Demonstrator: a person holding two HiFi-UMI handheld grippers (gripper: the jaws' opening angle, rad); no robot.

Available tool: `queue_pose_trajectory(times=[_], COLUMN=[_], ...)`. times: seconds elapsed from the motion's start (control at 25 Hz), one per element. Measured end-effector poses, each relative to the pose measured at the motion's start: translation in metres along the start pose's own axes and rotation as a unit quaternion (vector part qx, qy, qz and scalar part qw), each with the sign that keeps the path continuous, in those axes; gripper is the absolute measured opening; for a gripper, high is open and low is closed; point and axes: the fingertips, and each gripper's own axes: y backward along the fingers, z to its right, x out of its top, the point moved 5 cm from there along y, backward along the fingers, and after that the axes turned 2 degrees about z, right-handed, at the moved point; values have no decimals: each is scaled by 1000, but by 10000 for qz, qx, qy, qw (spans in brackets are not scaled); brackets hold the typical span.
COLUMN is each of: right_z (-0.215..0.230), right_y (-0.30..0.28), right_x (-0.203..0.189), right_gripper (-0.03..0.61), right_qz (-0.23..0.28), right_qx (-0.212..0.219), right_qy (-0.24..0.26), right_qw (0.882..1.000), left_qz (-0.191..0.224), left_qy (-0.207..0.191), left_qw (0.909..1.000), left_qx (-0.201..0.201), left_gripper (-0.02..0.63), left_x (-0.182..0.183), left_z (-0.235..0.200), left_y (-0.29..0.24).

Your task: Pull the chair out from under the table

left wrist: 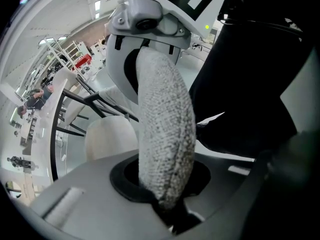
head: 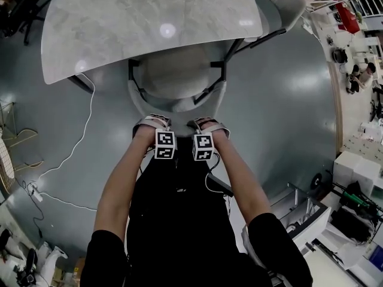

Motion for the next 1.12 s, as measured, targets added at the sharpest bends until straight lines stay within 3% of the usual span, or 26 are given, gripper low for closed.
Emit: queue_pose_trajectory(times=[0.64, 0.84, 1.12], right_z=[-6, -25, -38], right_y=[9, 4, 8], right_x=[0, -1, 0], right_gripper=[101, 101, 101], right_qz=[12, 18, 45], right_qx=[-35, 120, 2], right_qy=[81, 82, 247], right_qw=[10000, 9999, 9997], left_qz=[-11, -24, -51], left_qy=[96, 182, 272], left_qw=[10000, 9998, 9996], left_qx=[-24, 0, 1], left_gripper=[71, 71, 71], left_x=[9, 13, 22], left_z=[8, 21, 40], left_y=[1, 2, -2])
